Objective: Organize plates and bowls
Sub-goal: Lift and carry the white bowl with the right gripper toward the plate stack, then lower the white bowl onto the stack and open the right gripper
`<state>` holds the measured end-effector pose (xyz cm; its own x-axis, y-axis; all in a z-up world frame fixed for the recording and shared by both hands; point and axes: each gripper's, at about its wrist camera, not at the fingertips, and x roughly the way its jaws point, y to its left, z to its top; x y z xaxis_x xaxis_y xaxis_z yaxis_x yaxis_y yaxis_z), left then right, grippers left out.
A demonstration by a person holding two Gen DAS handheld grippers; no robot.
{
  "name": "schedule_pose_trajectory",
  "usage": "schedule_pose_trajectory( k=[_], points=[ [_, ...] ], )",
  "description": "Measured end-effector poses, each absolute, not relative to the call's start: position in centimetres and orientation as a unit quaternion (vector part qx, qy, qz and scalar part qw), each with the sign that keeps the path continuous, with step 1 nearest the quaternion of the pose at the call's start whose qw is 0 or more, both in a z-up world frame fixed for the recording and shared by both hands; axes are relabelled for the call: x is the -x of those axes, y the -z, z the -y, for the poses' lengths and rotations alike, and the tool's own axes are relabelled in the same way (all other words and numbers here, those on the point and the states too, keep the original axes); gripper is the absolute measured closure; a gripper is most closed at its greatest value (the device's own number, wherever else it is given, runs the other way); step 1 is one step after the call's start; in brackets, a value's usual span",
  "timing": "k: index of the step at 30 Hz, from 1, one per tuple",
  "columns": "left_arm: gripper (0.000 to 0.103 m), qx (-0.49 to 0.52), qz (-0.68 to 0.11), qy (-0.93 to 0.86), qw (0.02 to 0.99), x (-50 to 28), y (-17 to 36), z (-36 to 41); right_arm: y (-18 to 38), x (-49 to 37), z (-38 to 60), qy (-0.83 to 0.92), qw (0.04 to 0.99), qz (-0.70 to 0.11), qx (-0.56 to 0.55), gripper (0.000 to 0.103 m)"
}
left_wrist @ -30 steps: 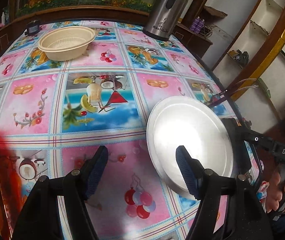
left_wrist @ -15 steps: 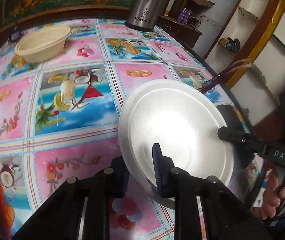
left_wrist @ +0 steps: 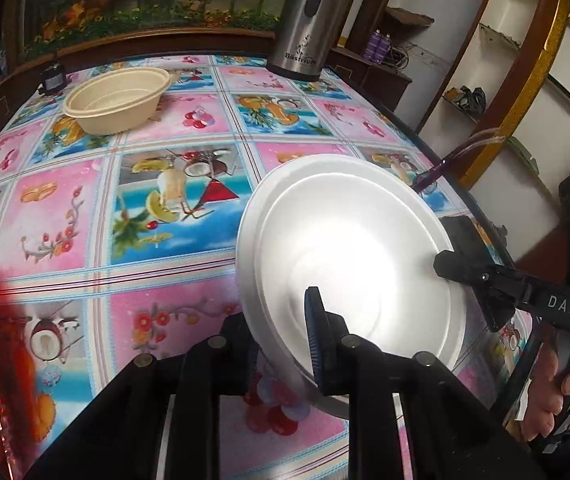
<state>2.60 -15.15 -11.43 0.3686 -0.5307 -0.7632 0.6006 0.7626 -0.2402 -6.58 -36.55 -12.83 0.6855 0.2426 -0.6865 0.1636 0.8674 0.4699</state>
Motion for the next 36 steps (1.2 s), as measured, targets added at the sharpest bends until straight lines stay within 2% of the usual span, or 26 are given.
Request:
schedule_pose_trajectory(
  k=[11,23,30,36],
  points=[
    [0.083,-0.009,-0.403,0.318,0.858,-1.6,7.5,8.8,9.2,5.3,32.2,-0.064,0.896,-0.375,-0.227,0.092],
    [0.075,0.04,-0.335,0.207,0.918,1.0,2.0,-6.6,4.0,1.9,20.3,-0.201,0.896,-0.357,-0.169,0.092],
    [0.075,0.08,-0.353,0.139,0.922,1.3,3.7,-14.6,4.5,0.0,11.6,-0.264,0.879,-0.375,-0.126,0.091],
    [0.075,0.102,-0.377,0.132,0.911,0.8,6.0,-16.2,6.8,-1.4,8.7,-0.27,0.865,-0.408,-0.114,0.091]
  ],
)
